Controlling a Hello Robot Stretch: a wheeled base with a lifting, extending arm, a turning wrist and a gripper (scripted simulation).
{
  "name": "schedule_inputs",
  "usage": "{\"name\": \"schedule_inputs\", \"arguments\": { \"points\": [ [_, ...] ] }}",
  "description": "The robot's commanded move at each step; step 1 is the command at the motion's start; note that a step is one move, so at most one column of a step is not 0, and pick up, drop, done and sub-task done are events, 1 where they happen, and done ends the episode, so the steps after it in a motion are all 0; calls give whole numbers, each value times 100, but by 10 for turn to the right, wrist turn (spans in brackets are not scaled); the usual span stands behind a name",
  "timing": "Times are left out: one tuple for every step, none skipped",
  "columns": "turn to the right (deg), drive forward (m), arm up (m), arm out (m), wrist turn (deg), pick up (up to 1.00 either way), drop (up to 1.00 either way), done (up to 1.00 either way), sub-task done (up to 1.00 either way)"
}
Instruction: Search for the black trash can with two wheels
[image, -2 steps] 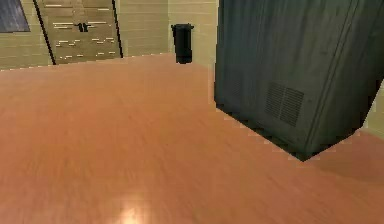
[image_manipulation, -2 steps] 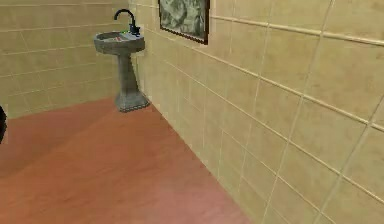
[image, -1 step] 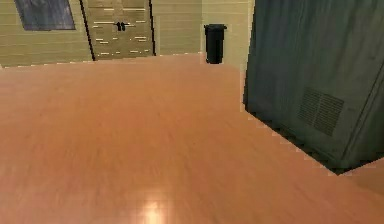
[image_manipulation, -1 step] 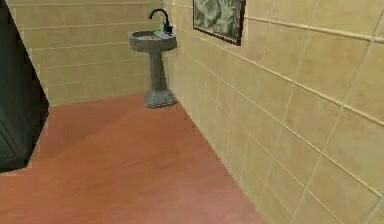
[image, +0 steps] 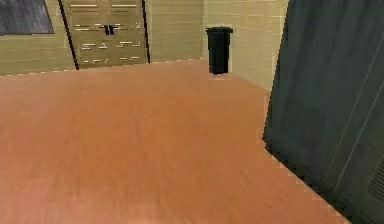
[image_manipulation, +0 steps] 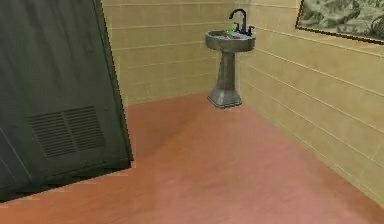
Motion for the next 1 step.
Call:
{"name": "schedule_inputs", "arguments": {
  "points": [
    [0, 100, 0, 0, 0, 0, 0, 0, 0]
  ]
}}
